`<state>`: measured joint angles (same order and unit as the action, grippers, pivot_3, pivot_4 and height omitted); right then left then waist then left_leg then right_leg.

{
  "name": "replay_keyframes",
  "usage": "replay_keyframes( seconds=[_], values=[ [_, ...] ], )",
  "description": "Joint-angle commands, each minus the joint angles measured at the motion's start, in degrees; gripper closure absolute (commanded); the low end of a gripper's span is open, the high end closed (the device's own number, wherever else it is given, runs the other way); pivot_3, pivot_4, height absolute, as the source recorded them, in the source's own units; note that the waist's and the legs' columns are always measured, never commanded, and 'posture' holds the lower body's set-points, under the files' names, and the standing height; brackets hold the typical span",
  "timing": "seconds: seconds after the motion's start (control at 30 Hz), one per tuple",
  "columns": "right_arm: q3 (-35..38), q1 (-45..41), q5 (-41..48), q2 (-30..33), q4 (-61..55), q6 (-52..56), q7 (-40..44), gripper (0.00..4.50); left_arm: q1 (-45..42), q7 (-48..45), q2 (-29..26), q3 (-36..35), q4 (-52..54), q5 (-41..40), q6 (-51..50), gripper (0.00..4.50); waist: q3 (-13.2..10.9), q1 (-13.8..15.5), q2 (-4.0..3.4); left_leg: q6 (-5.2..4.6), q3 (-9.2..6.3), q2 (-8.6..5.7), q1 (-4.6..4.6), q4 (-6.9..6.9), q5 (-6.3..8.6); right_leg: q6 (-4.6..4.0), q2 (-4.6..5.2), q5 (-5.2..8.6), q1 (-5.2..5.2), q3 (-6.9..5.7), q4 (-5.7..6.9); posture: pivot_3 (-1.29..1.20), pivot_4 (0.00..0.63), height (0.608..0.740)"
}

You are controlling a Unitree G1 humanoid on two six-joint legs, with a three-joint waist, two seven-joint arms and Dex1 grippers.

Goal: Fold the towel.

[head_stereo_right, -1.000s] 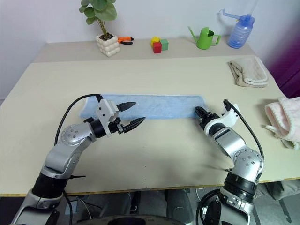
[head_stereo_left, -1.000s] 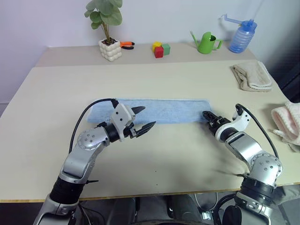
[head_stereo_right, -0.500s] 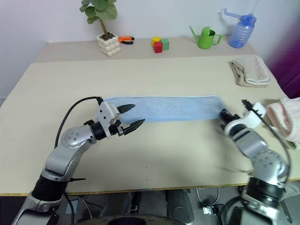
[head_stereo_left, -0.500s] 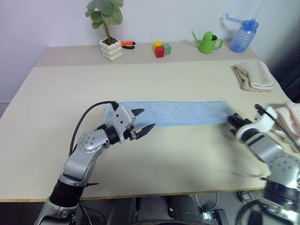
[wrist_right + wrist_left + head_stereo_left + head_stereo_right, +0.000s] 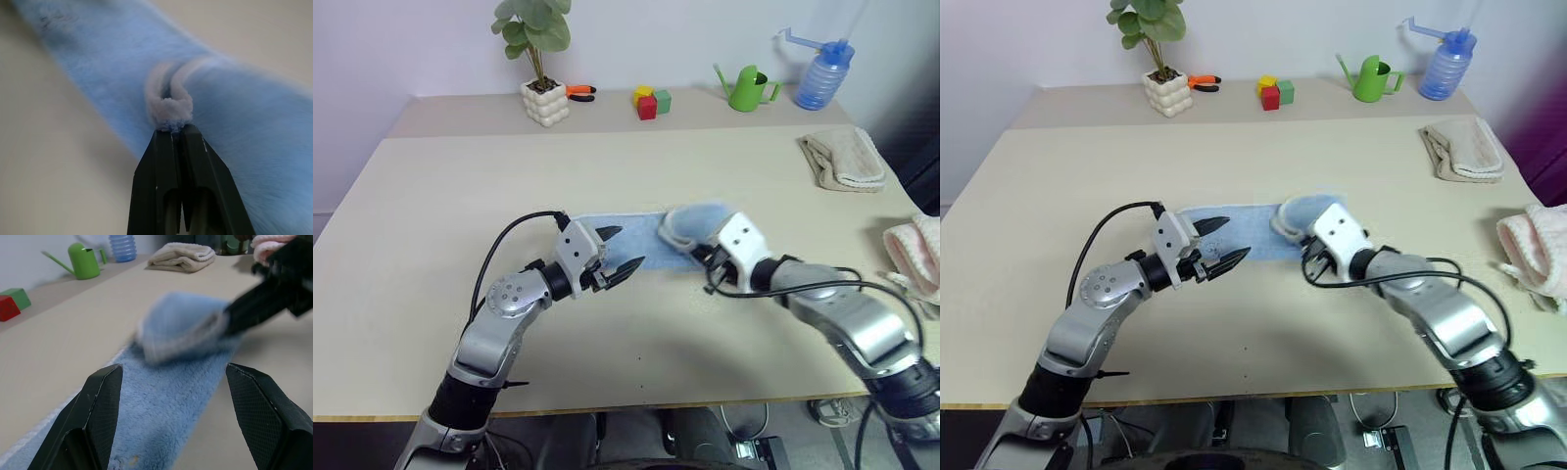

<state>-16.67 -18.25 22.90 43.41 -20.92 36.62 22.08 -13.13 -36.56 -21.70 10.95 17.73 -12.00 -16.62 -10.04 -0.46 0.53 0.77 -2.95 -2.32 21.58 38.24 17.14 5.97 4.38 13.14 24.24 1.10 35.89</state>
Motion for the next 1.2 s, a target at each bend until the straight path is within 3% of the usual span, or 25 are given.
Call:
replay_keyframes(
  seconds=[0.03,0.37,0.5,0.63,0.7,0.73,0.8,0.97,1.2],
  values=[
    [0.4,-1.8,-4.0,-2.0,1.4,-1.7,1.3,4.44,0.8,1.1,0.5,0.0,3.4,0.1,0.1,1.07,0.0,0.0,0.0,0.0,-0.01,0.0,0.0,0.0,0.0,0.0,0.0,0.0,0.0,0.0,0.0,0.0,0.15,0.73],
    [2.9,-1.3,-7.1,-6.0,3.4,-2.4,5.7,4.44,2.6,1.7,0.3,0.2,4.4,0.5,0.0,1.07,0.0,-0.1,0.0,0.01,-0.05,0.0,-0.02,-0.03,0.0,-0.01,0.01,0.0,0.01,-0.06,0.02,0.0,0.15,0.73],
    [4.8,0.8,-5.7,-5.6,-0.9,-3.2,9.1,2.8,3.2,2.2,0.1,-0.4,4.8,0.4,-0.3,1.07,0.0,-0.1,0.0,0.0,-0.05,0.0,-0.01,-0.03,0.0,-0.01,0.02,0.0,0.01,-0.06,0.02,0.0,0.15,0.73],
    [9.5,5.0,-3.2,-3.0,-5.9,-5.5,14.3,0.85,5.3,3.1,-0.8,-3.4,5.4,-0.5,-0.9,1.07,0.0,-0.1,0.0,0.0,-0.06,0.0,-0.01,-0.05,0.01,-0.01,0.02,0.0,0.01,-0.06,0.01,0.0,0.15,0.73],
    [13.6,6.0,-0.6,-2.9,-6.5,-5.7,15.5,0.85,6.9,3.6,-1.7,-5.5,5.3,-0.9,-1.1,1.07,0.0,-0.1,0.0,0.0,-0.06,0.0,-0.01,-0.05,0.0,0.0,0.03,0.0,0.01,-0.07,0.01,0.0,0.15,0.73],
    [15.6,5.6,0.5,-3.8,-5.9,-5.3,15.0,1.0,7.8,3.8,-2.1,-6.2,5.3,-0.7,-1.2,1.07,0.0,-0.2,0.0,0.0,-0.06,0.0,-0.03,-0.05,0.01,0.0,0.03,0.0,-0.01,-0.07,0.01,0.0,0.15,0.73],
    [18.6,3.6,1.2,-5.6,-2.8,-4.5,13.0,1.83,9.9,4.0,-2.7,-6.9,5.5,-0.2,-0.6,1.07,0.0,-0.3,0.0,0.0,-0.04,0.01,-0.06,-0.05,0.01,-0.01,0.01,0.0,-0.01,-0.06,0.03,0.0,0.15,0.73],
    [17.0,-1.4,-5.9,-8.5,7.3,-8.3,8.8,4.38,13.1,5.7,-2.0,-7.5,5.7,0.1,0.1,1.07,0.0,-0.1,0.01,0.0,-0.04,0.01,-0.06,-0.05,0.0,-0.02,0.02,0.0,-0.01,-0.07,0.04,0.0,0.15,0.73],
    [10.7,-5.6,-13.8,-16.1,24.2,-18.8,7.7,4.45,14.9,8.7,-0.2,-7.8,6.9,0.2,-1.3,1.07,0.0,-0.3,0.0,0.01,-0.04,0.0,-0.06,-0.09,0.0,-0.02,0.05,0.0,0.01,-0.07,0.04,0.0,0.15,0.73]
  ],
)
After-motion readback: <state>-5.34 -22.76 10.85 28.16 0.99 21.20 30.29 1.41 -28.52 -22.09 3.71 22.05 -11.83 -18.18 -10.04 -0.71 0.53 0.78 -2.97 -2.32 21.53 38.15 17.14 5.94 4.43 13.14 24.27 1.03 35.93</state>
